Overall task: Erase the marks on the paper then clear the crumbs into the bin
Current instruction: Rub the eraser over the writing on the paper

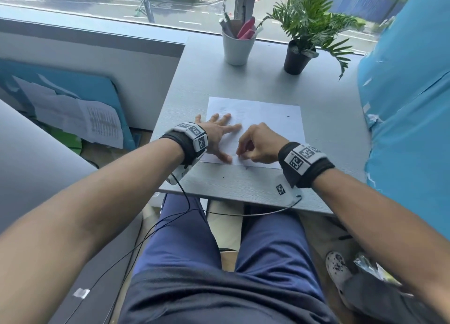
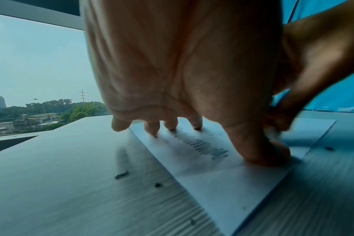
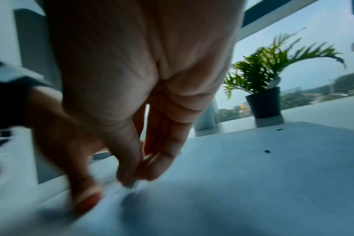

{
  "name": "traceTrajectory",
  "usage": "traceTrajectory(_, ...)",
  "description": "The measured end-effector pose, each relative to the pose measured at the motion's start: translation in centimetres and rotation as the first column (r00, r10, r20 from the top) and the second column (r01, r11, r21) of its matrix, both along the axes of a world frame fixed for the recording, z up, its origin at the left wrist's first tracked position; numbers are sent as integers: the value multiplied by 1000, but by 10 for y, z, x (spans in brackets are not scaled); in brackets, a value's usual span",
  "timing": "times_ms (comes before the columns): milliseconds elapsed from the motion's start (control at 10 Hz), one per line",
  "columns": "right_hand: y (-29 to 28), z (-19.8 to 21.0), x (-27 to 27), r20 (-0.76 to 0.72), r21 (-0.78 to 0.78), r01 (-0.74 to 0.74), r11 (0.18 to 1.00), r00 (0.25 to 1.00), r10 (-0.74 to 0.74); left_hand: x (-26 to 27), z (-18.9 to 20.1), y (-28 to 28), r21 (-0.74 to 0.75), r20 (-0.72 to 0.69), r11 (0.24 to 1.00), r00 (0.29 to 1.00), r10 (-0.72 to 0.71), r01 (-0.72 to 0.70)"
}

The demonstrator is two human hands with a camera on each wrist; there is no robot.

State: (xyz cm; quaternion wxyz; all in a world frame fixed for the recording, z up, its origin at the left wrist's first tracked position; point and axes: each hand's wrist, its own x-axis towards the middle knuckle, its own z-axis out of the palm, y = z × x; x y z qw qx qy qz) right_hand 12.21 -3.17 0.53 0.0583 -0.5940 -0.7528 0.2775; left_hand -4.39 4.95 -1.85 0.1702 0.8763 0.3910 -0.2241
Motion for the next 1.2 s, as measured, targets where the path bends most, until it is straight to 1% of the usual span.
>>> traceTrajectory(100, 27, 1, 9, -32, 103, 163, 981, 987, -160, 1, 1, 0, 2, -4, 1000, 1000, -6, 6)
traceTrajectory(200, 20, -5, 3, -24, 143, 181, 973, 983, -180, 0, 1, 0, 5, -6, 1000, 1000, -5, 5)
traceTrajectory(300, -11, -9, -6, -17, 73, 94, 993, 996, -93, -1, -2, 0, -2, 15, 1000, 1000, 4, -4)
traceTrajectory(400, -2, -4, 0, -44, 17, 82, 996, 996, -82, -1, 0, 0, 0, 8, 1000, 1000, -2, 2)
traceTrajectory(500, 37, -1, 13, -85, 129, 260, 957, 964, -251, -1, 0, 0, 9, 2, 1000, 1000, -15, 15)
traceTrajectory(600, 51, -1, 13, -20, 148, 256, 955, 967, -256, -2, -1, 1, 9, -1, 1000, 1000, -17, 17)
traceTrajectory(700, 29, -3, 1, -11, 131, 199, 971, 980, -199, -1, -2, 2, 14, -1, 1000, 1000, -16, 16)
traceTrajectory(800, -2, -6, -7, -35, 44, 102, 994, 994, -101, 0, -4, 2, 8, -8, 1000, 1000, -19, 19)
traceTrajectory(900, 5, -4, 1, -47, -9, 50, 999, 998, -50, 1, -3, 0, 6, -25, 999, 999, -33, 33)
traceTrajectory(1000, 38, 1, 14, -59, 113, 215, 970, 976, -209, 1, 0, 1, 2, -23, 999, 999, -33, 33)
traceTrajectory(1100, 44, 0, 12, -27, 158, 237, 959, 971, -236, 1, 0, -1, 5, -26, 999, 999, -33, 33)
traceTrajectory(1200, 10, -6, -5, -36, 113, 154, 982, 988, -150, 1, -1, 1, 13, -23, 999, 999, -34, 34)
